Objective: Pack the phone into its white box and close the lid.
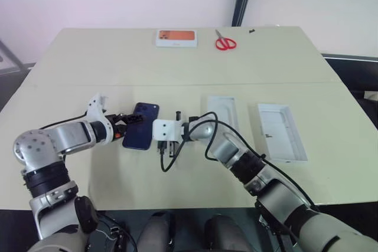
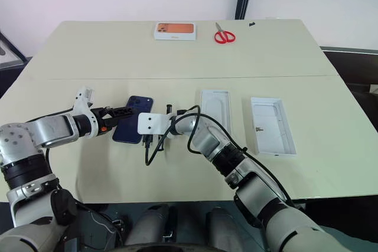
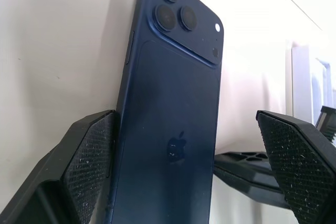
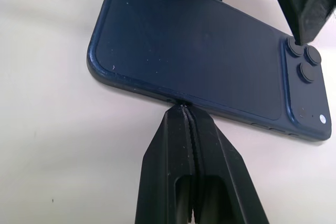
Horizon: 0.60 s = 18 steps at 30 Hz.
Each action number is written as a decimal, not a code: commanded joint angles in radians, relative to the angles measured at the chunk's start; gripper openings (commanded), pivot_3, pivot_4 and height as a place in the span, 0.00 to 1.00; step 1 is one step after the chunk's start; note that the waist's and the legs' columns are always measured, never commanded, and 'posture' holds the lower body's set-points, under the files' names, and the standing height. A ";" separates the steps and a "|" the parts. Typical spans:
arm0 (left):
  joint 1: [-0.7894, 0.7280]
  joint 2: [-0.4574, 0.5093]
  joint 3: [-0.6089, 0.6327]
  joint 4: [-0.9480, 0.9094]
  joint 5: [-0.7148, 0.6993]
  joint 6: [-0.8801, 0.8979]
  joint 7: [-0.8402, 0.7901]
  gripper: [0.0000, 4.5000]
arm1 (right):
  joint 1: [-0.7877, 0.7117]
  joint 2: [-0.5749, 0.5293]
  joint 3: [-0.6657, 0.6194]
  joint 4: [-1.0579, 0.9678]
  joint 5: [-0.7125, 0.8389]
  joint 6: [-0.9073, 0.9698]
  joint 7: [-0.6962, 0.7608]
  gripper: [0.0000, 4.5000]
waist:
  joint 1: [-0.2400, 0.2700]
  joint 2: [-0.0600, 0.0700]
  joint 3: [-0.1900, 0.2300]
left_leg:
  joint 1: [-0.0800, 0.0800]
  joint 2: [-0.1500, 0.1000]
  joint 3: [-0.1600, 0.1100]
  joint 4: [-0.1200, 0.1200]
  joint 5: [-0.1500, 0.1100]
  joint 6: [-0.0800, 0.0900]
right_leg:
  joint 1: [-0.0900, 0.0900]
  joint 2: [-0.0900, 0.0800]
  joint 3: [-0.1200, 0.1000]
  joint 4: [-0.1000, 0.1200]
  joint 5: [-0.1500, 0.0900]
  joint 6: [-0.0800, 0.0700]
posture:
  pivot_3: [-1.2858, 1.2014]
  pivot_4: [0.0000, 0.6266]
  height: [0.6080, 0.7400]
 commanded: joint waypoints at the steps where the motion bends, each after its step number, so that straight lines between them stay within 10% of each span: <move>1: 0.020 -0.007 -0.092 -0.001 -0.159 0.035 -0.026 1.00 | -0.003 0.021 0.009 -0.030 -0.003 -0.012 -0.003 0.01 | -0.001 0.000 0.000 | 0.000 0.000 0.000 0.000 0.000 0.000 | 0.000 0.000 0.000 0.000 0.000 0.000 | 0.52 0.24 1.00; 18: 0.090 0.122 -0.157 0.049 -0.417 -0.153 0.173 1.00 | 0.009 0.001 0.005 -0.044 -0.009 -0.038 0.020 0.01 | -0.009 -0.001 0.000 | 0.000 0.000 0.000 -0.003 0.001 -0.001 | -0.002 0.000 0.000 -0.001 0.000 0.000 | 0.52 0.24 1.00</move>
